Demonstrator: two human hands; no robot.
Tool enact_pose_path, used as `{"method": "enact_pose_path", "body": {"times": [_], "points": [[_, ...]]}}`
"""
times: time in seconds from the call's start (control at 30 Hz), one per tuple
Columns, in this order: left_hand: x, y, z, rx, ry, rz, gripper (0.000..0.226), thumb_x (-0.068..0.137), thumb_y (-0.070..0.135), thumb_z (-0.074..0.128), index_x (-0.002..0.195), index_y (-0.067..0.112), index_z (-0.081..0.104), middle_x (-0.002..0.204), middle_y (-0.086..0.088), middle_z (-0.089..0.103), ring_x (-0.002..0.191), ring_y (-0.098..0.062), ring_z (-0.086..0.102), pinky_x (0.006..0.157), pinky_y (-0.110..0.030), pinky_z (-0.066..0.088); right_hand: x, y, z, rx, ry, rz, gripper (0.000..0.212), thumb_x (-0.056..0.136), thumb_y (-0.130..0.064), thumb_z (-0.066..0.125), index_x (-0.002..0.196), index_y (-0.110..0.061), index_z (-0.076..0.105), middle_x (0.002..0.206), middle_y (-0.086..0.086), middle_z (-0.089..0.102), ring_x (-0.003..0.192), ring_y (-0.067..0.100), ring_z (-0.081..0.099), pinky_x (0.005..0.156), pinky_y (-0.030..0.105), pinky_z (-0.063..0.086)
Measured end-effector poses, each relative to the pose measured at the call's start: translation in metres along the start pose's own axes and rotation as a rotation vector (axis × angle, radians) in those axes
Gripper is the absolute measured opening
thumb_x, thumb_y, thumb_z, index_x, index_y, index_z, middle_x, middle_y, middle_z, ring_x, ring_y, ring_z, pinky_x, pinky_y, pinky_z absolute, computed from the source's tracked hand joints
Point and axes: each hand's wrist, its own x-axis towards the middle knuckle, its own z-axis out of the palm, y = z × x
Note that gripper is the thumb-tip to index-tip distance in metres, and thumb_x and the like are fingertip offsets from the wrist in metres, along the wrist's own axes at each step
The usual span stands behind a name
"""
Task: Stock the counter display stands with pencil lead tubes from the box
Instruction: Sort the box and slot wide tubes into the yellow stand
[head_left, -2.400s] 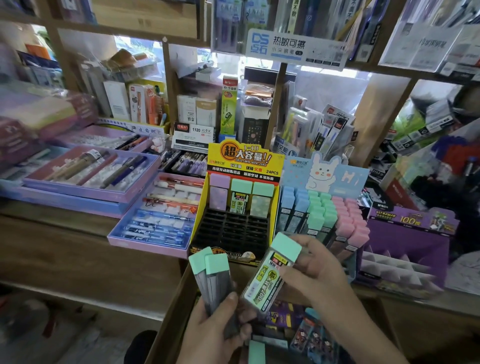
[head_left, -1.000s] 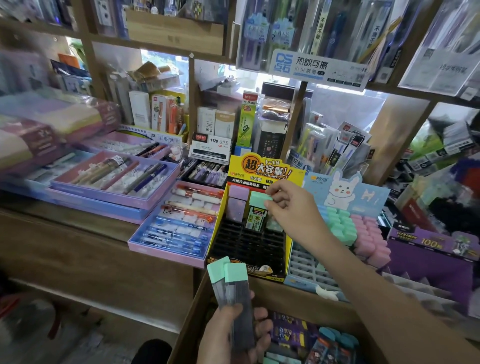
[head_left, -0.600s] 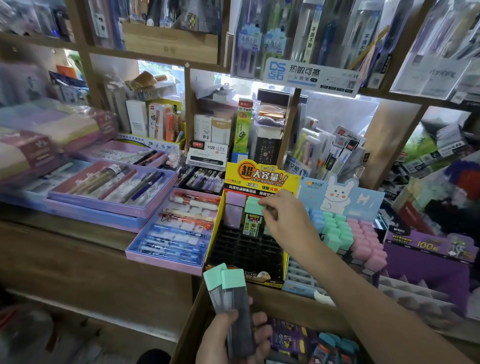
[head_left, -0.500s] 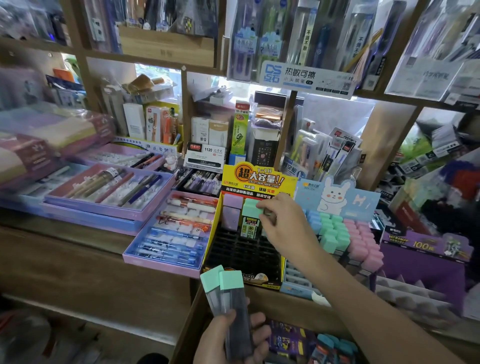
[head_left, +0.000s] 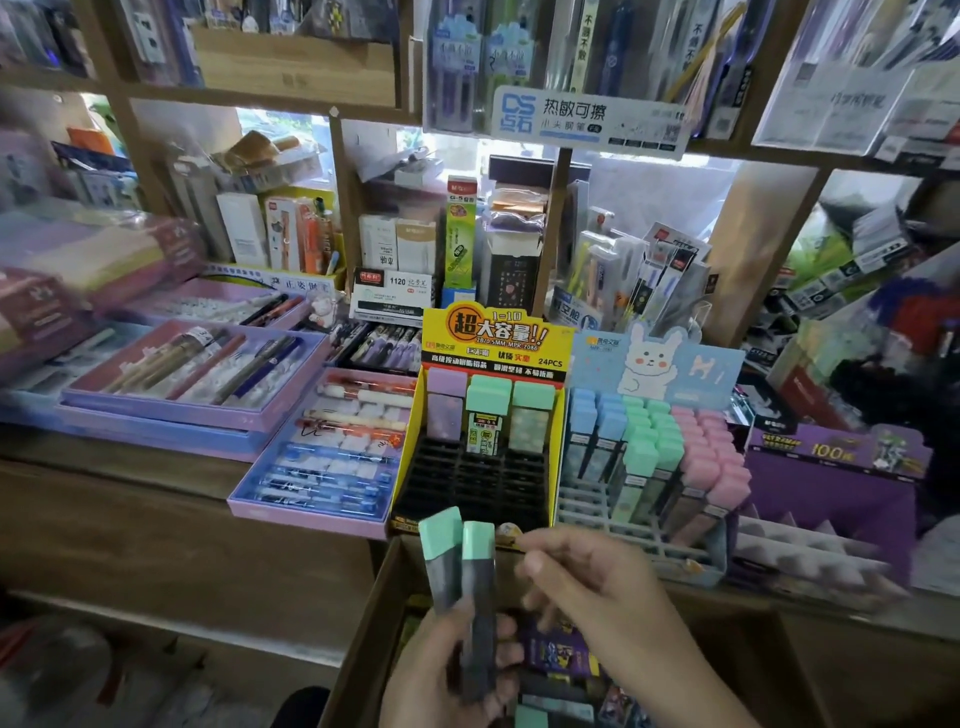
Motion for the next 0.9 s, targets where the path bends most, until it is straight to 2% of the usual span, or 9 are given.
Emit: {"method": "enact_pose_path", "body": {"times": [0.07, 0.17, 0.3, 0.53, 0.63, 0.7, 0.77, 0.83, 0.9], "points": [[0.0, -0.008, -0.003, 0.047, -0.066, 0.074, 0.034, 0.074, 0.012, 0.073, 0.107, 0.009, 0.078, 0.105, -0.024, 0.074, 0.083, -0.039, 0.072, 0.066, -0.04, 0.053, 0.0, 0.004, 0.002, -0.004, -0.02, 0.004, 0.016, 0.096, -0.029, 0.071, 0.103, -0.042, 0.077, 0.095, -0.001, 0.078, 0.083, 0.015, 0.075, 0.073, 0.031, 0.061], [0.002, -0.013, -0.006, 0.067, -0.159, 0.127, 0.05, 0.064, -0.008, 0.083, 0.111, 0.007, 0.076, 0.115, -0.029, 0.071, 0.102, -0.045, 0.071, 0.072, -0.048, 0.06, -0.001, 0.005, 0.004, -0.002, -0.105, -0.007, 0.016, 0.097, -0.035, 0.069, 0.108, -0.044, 0.076, 0.105, -0.009, 0.079, 0.096, 0.008, 0.074, 0.081, 0.026, 0.058], [0.013, -0.015, -0.016, 0.214, -0.171, 0.251, 0.063, 0.046, 0.006, 0.095, 0.105, 0.018, 0.078, 0.114, -0.026, 0.072, 0.106, -0.043, 0.07, 0.076, -0.049, 0.059, -0.002, 0.007, 0.003, 0.03, -0.157, -0.011, 0.019, 0.099, -0.035, 0.065, 0.114, -0.04, 0.075, 0.113, -0.009, 0.078, 0.108, 0.009, 0.072, 0.093, 0.027, 0.057], [0.028, -0.019, -0.032, 0.456, -0.066, 0.414, 0.096, 0.04, 0.027, 0.102, 0.124, 0.009, 0.06, 0.11, -0.02, 0.073, 0.108, -0.037, 0.07, 0.08, -0.044, 0.059, -0.002, 0.008, 0.003, 0.073, -0.137, 0.003, 0.024, 0.097, -0.048, 0.064, 0.115, -0.036, 0.076, 0.11, -0.001, 0.079, 0.103, 0.019, 0.075, 0.096, 0.05, 0.058], [0.027, -0.018, -0.032, 0.514, -0.055, 0.441, 0.091, 0.043, 0.029, 0.098, 0.124, 0.009, 0.061, 0.107, -0.016, 0.075, 0.104, -0.032, 0.072, 0.077, -0.037, 0.06, -0.002, 0.007, 0.005, 0.056, -0.144, -0.021, 0.023, 0.092, -0.046, 0.07, 0.113, -0.037, 0.076, 0.109, -0.002, 0.079, 0.102, 0.019, 0.075, 0.094, 0.047, 0.06], [0.023, -0.017, -0.028, 0.505, -0.06, 0.426, 0.084, 0.046, 0.034, 0.097, 0.12, 0.012, 0.065, 0.107, -0.015, 0.076, 0.104, -0.032, 0.072, 0.08, -0.042, 0.06, 0.0, 0.006, 0.005, 0.026, -0.12, -0.016, 0.015, 0.094, -0.036, 0.072, 0.109, -0.038, 0.076, 0.104, -0.001, 0.079, 0.092, 0.021, 0.075, 0.085, 0.043, 0.063], [0.018, -0.016, -0.023, 0.447, -0.028, 0.371, 0.058, 0.056, 0.036, 0.096, 0.107, 0.021, 0.074, 0.106, -0.014, 0.077, 0.102, -0.034, 0.073, 0.085, -0.05, 0.058, 0.002, 0.004, 0.002, -0.004, -0.095, -0.019, 0.015, 0.096, -0.027, 0.071, 0.104, -0.038, 0.077, 0.096, 0.0, 0.079, 0.073, 0.015, 0.071, 0.067, 0.033, 0.059], [0.014, -0.016, -0.018, 0.358, 0.036, 0.286, 0.029, 0.069, 0.031, 0.089, 0.094, 0.024, 0.078, 0.099, -0.015, 0.078, 0.091, -0.034, 0.076, 0.081, -0.049, 0.059, 0.004, -0.003, -0.004, -0.014, -0.074, -0.028, 0.018, 0.097, -0.022, 0.069, 0.1, -0.038, 0.076, 0.093, -0.001, 0.08, 0.068, 0.011, 0.069, 0.063, 0.025, 0.056], [0.01, -0.014, -0.015, 0.3, 0.078, 0.255, 0.021, 0.083, 0.03, 0.073, 0.099, 0.017, 0.078, 0.091, -0.018, 0.078, 0.075, -0.032, 0.076, 0.068, -0.042, 0.059, 0.009, -0.012, -0.013, -0.046, -0.024, -0.074, 0.018, 0.096, -0.017, 0.069, 0.097, -0.034, 0.075, 0.091, -0.003, 0.08, 0.07, 0.008, 0.071, 0.063, 0.021, 0.056]]}}
